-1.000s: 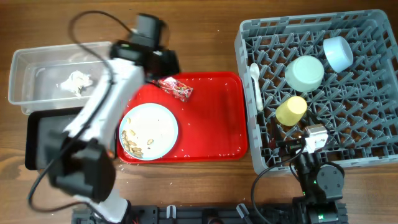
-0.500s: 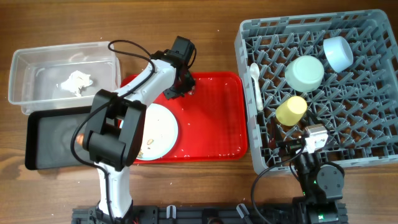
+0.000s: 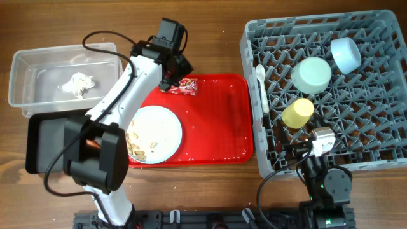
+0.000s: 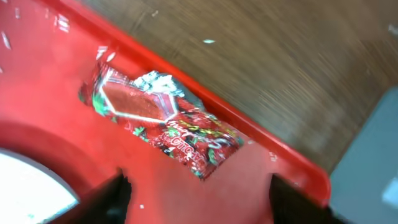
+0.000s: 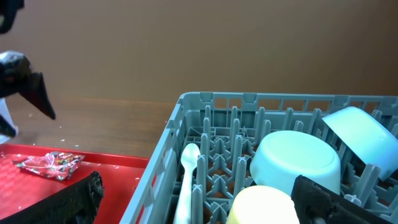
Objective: Sort waste into correct bins and load items into the dishwasher rack
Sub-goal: 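Grasp the red candy wrapper with the left gripper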
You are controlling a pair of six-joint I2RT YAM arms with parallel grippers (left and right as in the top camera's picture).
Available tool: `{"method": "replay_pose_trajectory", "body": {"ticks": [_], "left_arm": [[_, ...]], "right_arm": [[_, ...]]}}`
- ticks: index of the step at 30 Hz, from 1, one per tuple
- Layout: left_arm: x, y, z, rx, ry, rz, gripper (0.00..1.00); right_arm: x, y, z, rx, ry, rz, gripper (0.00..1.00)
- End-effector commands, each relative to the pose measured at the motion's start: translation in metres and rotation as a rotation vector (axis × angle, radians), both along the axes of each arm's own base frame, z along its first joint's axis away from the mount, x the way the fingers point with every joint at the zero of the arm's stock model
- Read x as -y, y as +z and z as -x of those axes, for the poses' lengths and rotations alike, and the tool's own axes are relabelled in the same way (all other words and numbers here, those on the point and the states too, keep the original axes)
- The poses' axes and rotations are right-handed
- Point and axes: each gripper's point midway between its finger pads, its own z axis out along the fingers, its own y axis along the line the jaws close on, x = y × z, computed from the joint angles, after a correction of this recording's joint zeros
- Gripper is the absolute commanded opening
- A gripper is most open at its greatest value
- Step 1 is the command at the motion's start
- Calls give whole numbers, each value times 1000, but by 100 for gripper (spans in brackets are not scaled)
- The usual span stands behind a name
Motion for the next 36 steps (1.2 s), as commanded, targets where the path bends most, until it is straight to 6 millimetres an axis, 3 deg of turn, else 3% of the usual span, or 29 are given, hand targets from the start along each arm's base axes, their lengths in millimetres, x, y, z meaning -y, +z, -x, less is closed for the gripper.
{"method": "replay_pose_trajectory", "body": {"ticks": [1,2,5,8,13,16,17,22,27,28,32,34,35,36], "left_arm": [[-3,-56,14,-146,110,-7,91],[-2,-63,14,-159,108,-4,95],[0,-87,8,-169,109,-6,94],[1,-94,6,-170,105,-9,81],[-4,-94,6,-158,32,-59,28],[-15,-95,9,-160,-13,-131,5],[-18,-95,8,-155,-40,-154,4],[-16,-74,7,-115,-224,-180,4],[-14,-1,0,54,-338,-187,4],[-13,6,-2,83,-376,-194,4],[-16,6,1,75,-456,-230,4],[-16,4,4,54,-389,-193,4],[-17,2,9,21,-281,-155,36],[-17,-3,14,-15,-152,-107,74]], "right_arm": [[-1,2,1,14,8,11,100],[-1,2,1,14,8,11,100],[-1,2,1,14,8,11,100],[-1,2,1,14,8,11,100],[-1,2,1,14,8,11,100],[-1,2,1,14,8,11,100],[-1,2,1,14,8,11,100],[-1,2,1,14,8,11,100],[-1,2,1,14,8,11,100],[-1,2,1,14,8,11,100],[-1,2,1,14,8,11,100],[-1,2,1,14,8,11,100],[-1,2,1,14,8,11,100],[-1,2,1,14,8,11,100]]}}
